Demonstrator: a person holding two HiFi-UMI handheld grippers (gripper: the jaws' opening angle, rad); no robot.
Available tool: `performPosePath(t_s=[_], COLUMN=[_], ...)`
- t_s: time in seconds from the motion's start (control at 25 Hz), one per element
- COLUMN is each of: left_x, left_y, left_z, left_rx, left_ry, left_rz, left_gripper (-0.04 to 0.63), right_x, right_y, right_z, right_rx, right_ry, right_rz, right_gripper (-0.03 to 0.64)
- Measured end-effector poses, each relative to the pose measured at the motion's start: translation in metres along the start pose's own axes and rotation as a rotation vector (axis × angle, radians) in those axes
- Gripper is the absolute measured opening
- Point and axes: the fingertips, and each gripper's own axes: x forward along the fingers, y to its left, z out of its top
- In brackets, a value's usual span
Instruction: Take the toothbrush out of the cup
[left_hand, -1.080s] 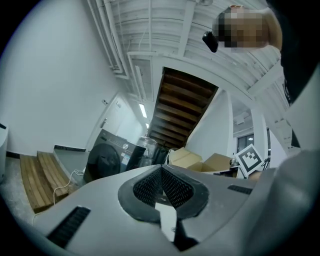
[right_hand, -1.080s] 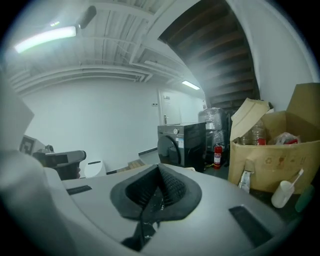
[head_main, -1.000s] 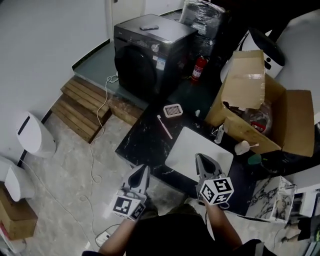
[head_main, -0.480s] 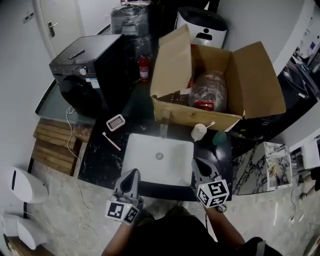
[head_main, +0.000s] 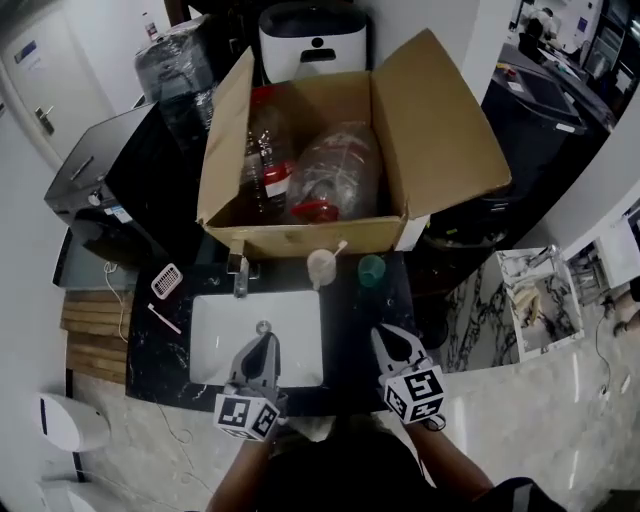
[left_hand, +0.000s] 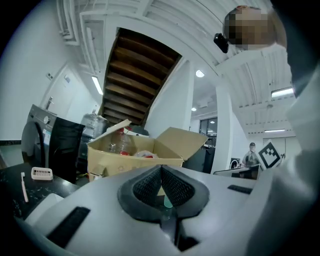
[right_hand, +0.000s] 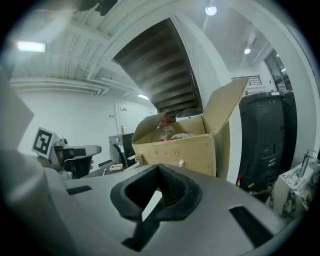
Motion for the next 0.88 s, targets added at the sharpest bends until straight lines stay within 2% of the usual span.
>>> performPosePath(t_s=[0.16, 0.32, 0.48, 0.68, 0.88], left_x=[0.046, 0.096, 0.150, 0.191, 0.231], left_y=[-0.026, -0.040, -0.040, -0.034, -0.018], left_z=[-0.009, -0.028, -0.048, -0.066, -0.099], left_rx=[0.040, 0.072, 0.096, 0.102, 0.167], left_ry=[0.011, 0.080, 0.147, 0.191, 0.264], left_rz=[-0.014, -0.073, -0.123, -0.153, -0.156], left_gripper=[0.026, 0.026, 0.026, 0.026, 0.028], right_x=[-0.010, -0.012, -0.005, 0.008, 0.017], right_y=[-0.028, -0.052, -0.076, -0.086, -0.099], right_z=[-0.010, -0.016, -0.014, -0.003, -0.023], right_rx=[-0.002, 0.017, 0.092, 0.082, 0.089], right_ry=[0.014, 0.009, 0.001, -0.002, 0.027], right_rz=[0.005, -0.031, -0.099, -0.121, -0.156], right_gripper=[0.012, 0.012, 0.012, 0.012, 0.012])
